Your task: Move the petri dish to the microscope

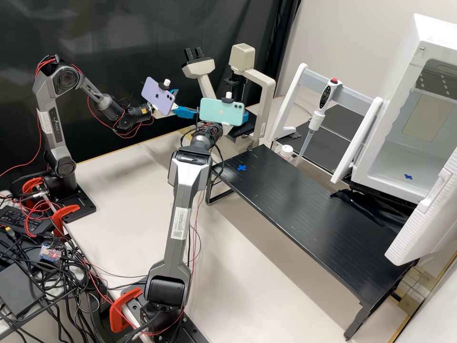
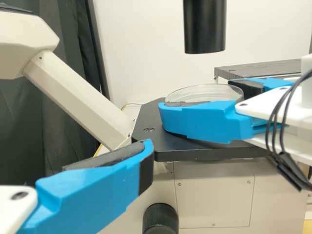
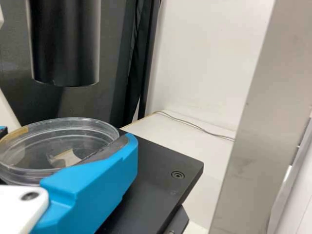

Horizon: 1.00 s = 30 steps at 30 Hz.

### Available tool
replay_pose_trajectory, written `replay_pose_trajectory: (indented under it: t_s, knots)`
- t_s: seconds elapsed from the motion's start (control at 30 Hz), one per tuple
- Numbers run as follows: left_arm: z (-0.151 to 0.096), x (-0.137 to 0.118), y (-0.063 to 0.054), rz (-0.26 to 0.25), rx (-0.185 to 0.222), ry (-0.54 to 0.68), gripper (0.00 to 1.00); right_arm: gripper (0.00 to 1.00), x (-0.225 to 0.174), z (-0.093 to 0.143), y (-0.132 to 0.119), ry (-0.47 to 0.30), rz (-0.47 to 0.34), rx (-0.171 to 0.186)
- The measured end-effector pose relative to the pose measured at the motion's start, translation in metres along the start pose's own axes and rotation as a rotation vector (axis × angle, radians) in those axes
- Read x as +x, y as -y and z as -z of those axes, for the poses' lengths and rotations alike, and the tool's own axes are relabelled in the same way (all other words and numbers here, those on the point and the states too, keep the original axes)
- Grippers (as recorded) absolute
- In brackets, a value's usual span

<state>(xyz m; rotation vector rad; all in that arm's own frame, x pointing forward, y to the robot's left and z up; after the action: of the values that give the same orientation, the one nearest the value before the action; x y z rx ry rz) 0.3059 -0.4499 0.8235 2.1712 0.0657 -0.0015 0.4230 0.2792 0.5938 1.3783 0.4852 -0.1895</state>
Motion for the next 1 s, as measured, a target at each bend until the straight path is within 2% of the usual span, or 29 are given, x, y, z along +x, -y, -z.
replay_pose_trajectory:
  t_s: [0.13, 0.33, 0.37, 0.8, 0.93, 1.0]
  knots:
    - [0.0, 0.0, 0.0, 0.0, 0.0, 0.0, 1.0, 0.0, 0.001, 0.0, -0.002, 0.001, 0.002, -0.012]
    - [0.0, 0.0, 0.0, 0.0, 0.0, 0.0, 1.0, 0.0, 0.003, -0.003, -0.004, 0.006, 0.0, -0.002]
    - [0.0, 0.0, 0.0, 0.0, 0.0, 0.0, 1.0, 1.0, 0.004, -0.004, -0.004, 0.007, -0.001, -0.001]
    - [0.0, 0.0, 0.0, 0.0, 0.0, 0.0, 1.0, 1.0, 0.007, -0.01, -0.005, 0.002, 0.013, 0.005]
    - [0.0, 0.0, 0.0, 0.0, 0.0, 0.0, 1.0, 1.0, 0.007, -0.01, -0.006, 0.001, 0.011, 0.024]
    - [0.0, 0.0, 0.0, 0.0, 0.0, 0.0, 1.0, 1.0, 0.007, -0.009, -0.006, -0.007, 0.011, 0.015]
